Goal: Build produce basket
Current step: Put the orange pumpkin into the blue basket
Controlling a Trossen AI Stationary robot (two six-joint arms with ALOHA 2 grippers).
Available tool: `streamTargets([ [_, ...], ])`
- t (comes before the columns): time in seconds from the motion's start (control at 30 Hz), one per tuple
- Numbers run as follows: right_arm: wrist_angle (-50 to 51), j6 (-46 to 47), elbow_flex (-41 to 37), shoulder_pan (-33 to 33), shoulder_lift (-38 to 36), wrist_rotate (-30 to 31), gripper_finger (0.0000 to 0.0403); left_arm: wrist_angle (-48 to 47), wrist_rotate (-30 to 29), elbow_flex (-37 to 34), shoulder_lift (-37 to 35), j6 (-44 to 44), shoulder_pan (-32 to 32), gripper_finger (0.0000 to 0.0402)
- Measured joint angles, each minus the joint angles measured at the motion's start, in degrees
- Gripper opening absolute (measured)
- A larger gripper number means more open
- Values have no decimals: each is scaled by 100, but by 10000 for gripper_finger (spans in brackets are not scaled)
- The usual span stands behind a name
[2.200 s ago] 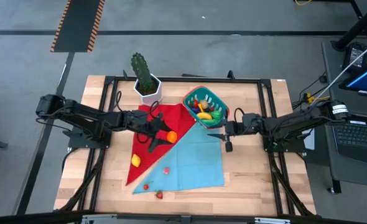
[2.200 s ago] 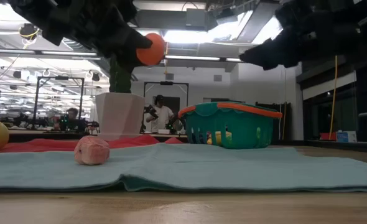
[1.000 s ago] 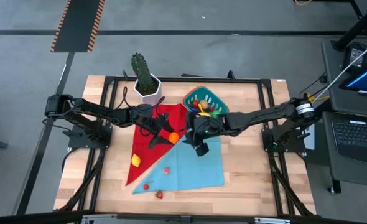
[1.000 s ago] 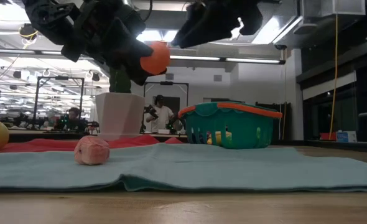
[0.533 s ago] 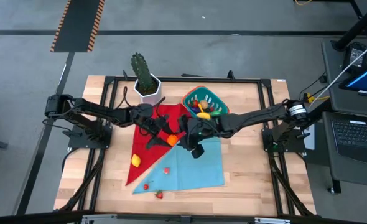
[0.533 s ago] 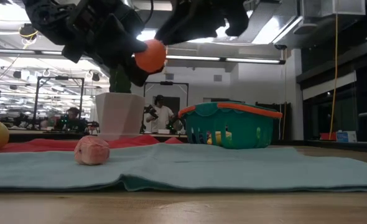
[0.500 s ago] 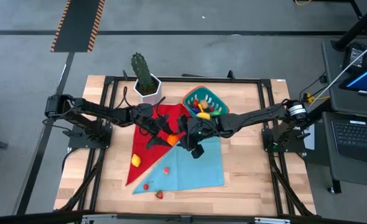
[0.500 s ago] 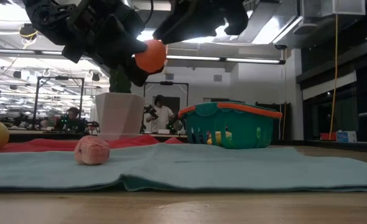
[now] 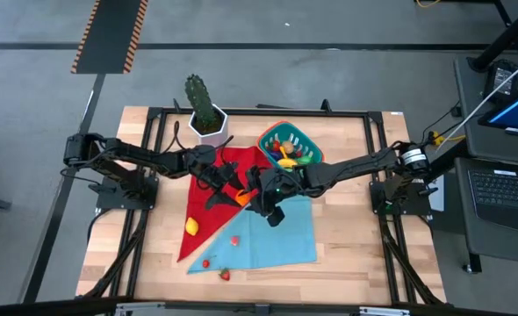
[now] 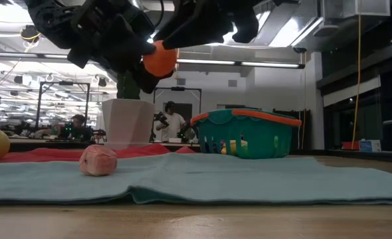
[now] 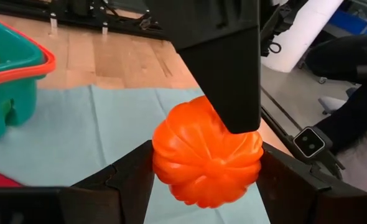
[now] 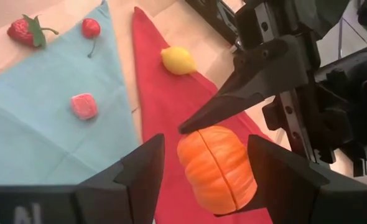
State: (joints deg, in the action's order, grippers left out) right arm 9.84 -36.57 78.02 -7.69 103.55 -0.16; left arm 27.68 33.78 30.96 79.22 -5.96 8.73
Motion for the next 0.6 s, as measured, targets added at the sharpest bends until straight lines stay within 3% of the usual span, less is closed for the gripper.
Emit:
streamTargets([
  [0.6,-140,6,-16,83,131,-10,230,213,521,22,-9,-144,-65,234],
])
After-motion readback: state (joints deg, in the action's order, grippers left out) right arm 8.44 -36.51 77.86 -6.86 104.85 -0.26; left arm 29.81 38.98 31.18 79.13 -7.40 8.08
